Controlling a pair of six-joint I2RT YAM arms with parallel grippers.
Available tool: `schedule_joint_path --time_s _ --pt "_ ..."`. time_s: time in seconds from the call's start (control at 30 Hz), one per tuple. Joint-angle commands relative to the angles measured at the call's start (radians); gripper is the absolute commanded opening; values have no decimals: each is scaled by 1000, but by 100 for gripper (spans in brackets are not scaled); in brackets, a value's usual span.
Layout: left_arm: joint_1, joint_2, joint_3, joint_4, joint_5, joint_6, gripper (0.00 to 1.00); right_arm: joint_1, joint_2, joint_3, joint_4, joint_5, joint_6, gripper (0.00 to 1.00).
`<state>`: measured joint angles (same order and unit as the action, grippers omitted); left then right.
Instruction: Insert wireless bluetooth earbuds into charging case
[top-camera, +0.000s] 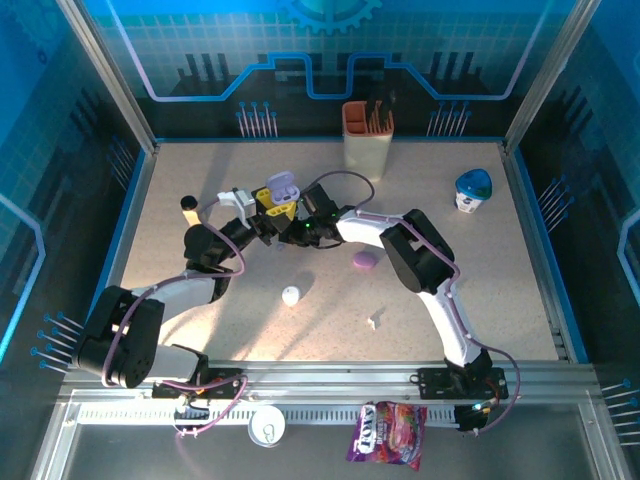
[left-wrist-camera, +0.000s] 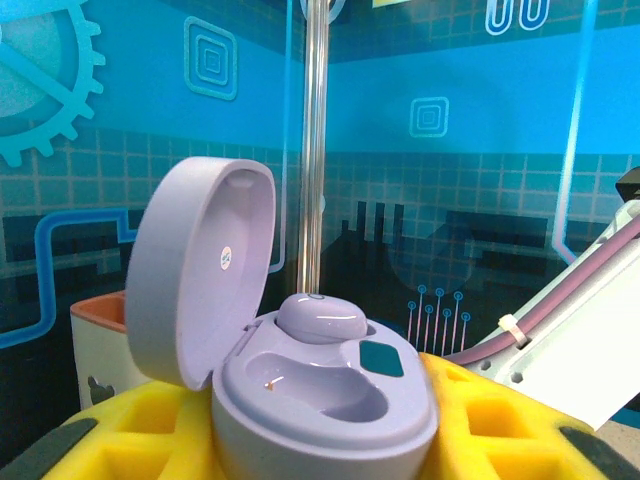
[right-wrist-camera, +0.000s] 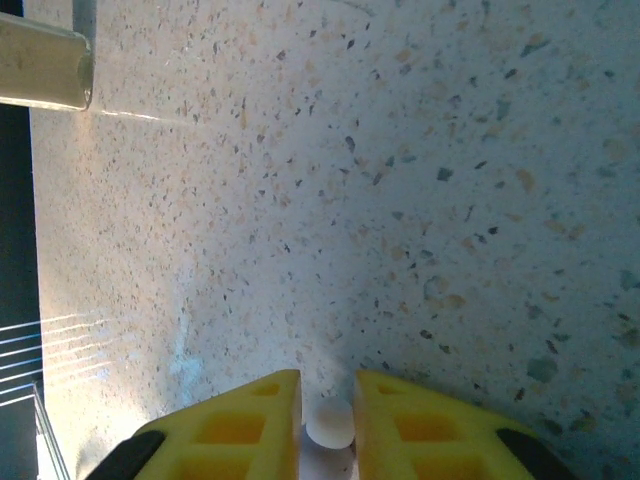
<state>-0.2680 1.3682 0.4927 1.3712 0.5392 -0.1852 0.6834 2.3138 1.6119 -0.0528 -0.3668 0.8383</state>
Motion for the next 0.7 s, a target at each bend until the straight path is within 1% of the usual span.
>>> schedule_joint_path --time_s 0.0,0.07,0.2,0.27,0.4,0.47,0.67 --pt "7 3 0 31 19 -11 24 9 45 17 -32 -21 7 20" --pt "7 6 -2 31 19 -9 24 10 45 20 -47 -24 -6 19" --pt "7 11 1 31 18 -7 24 9 38 30 -92 -16 -36 15" --pt "7 12 0 30 18 -6 24 10 31 30 -117 -9 -48 9" --pt "7 18 2 31 18 -5 24 10 17 18 -145 14 -71 4" --pt "6 21 3 31 18 -7 25 9 -22 3 -142 26 -72 0" --pt "7 26 4 32 19 -8 25 1 -114 -85 -89 56 -55 0"
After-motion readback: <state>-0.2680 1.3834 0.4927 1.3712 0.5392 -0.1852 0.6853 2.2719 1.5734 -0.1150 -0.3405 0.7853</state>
